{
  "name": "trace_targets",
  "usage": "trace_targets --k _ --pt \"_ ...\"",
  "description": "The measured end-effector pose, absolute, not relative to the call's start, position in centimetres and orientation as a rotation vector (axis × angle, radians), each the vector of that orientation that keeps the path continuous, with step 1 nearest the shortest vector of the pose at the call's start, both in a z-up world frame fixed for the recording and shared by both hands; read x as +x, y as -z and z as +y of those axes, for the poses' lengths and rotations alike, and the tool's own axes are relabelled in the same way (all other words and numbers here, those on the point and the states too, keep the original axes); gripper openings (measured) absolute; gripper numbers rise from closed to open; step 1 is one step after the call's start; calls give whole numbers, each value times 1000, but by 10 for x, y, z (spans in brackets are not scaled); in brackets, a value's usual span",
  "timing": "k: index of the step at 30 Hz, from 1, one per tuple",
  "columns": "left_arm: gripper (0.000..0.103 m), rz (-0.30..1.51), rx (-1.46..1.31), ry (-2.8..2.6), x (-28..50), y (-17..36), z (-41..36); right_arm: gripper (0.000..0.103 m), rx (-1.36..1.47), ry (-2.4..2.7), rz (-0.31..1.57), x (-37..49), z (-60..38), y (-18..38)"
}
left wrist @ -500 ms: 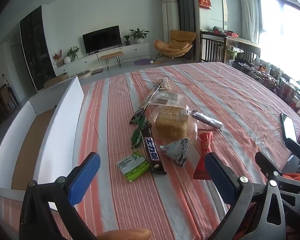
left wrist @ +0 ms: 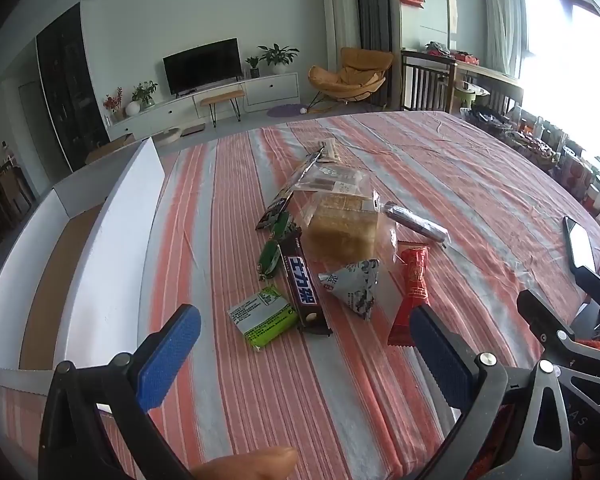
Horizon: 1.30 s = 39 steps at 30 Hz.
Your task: Organize snacks
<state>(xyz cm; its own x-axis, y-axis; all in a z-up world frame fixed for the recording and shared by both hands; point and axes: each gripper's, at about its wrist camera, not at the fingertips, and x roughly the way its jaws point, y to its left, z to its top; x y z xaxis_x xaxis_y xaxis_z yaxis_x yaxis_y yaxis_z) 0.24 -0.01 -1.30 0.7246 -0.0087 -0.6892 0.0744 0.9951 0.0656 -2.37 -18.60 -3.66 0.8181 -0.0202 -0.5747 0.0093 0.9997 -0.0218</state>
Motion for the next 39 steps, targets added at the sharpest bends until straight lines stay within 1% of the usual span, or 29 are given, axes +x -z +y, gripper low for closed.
trace_targets --k 10,39 --pt "103 775 84 41 7 19 0 92 -12 14 614 -23 -186 37" --pt "103 762 65 33 6 13 4 92 -20 4 611 -23 -181 35"
